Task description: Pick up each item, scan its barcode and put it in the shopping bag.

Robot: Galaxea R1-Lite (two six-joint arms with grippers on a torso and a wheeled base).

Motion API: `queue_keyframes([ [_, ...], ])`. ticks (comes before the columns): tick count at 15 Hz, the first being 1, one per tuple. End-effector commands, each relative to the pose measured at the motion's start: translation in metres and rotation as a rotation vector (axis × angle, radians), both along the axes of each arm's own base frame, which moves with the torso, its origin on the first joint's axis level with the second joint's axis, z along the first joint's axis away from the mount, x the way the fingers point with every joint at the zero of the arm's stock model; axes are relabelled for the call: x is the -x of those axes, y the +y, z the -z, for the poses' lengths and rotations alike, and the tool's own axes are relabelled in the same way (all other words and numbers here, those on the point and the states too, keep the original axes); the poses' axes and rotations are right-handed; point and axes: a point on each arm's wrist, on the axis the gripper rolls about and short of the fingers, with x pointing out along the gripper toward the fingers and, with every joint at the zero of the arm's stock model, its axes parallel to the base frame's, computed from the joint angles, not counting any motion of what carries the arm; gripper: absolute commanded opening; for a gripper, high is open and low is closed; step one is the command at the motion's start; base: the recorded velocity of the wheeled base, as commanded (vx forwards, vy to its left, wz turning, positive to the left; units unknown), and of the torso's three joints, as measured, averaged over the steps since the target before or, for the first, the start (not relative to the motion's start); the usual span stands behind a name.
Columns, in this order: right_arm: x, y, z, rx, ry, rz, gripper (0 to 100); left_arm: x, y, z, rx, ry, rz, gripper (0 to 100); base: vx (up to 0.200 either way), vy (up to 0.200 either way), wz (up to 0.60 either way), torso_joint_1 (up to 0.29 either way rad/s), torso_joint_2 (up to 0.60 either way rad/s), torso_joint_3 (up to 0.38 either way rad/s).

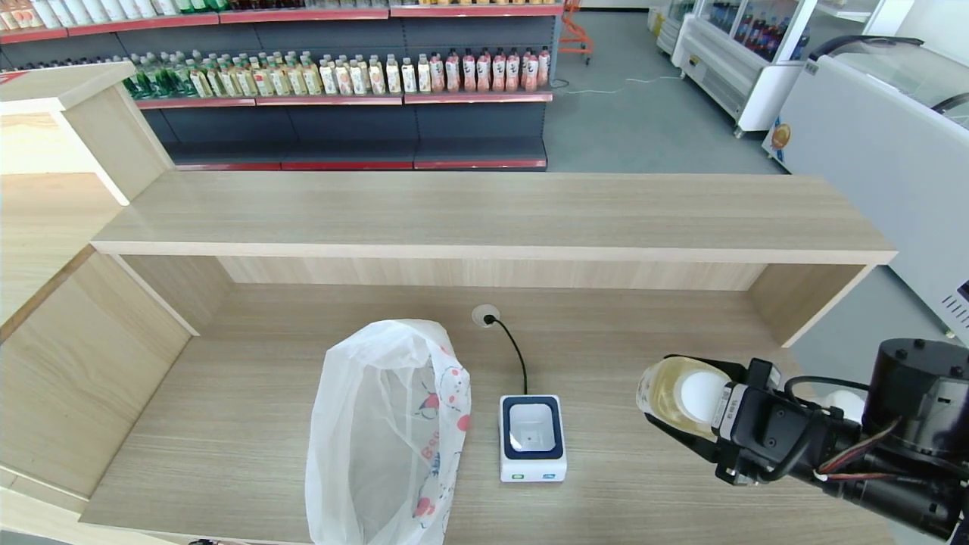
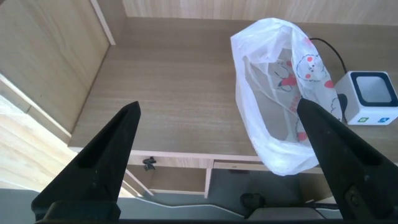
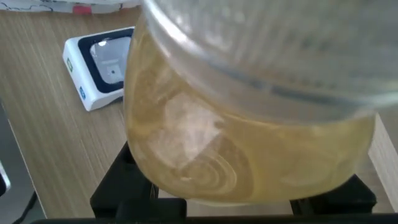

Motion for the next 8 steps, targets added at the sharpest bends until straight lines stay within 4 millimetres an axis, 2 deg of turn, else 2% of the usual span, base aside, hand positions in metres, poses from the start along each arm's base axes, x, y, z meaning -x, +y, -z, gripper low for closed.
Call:
queue_keyframes([
  [1,-0.001,0.001,0.004,0.005,0.017,-0.006,0,0.0,0.0,0.0,0.0,0.0,-0.001,100,0.0,0.2,0.0,-0.002,0.0,-0.002],
  [4,-0.006,0.003,0.014,0.014,0.057,-0.022,0,0.0,0.0,0.0,-0.003,0.0,-0.001,100,0.0,0.2,0.0,-0.009,0.0,0.009],
  [6,-0.013,0.004,0.022,0.013,0.067,-0.042,0,0.0,0.0,0.0,-0.004,0.0,-0.001,100,0.0,0.0,0.0,0.0,0.0,0.0],
  [8,-0.014,0.002,0.02,-0.009,0.046,-0.098,0,0.0,0.0,0.0,-0.004,0.0,-0.001,100,0.0,0.0,0.0,0.0,0.0,0.0],
])
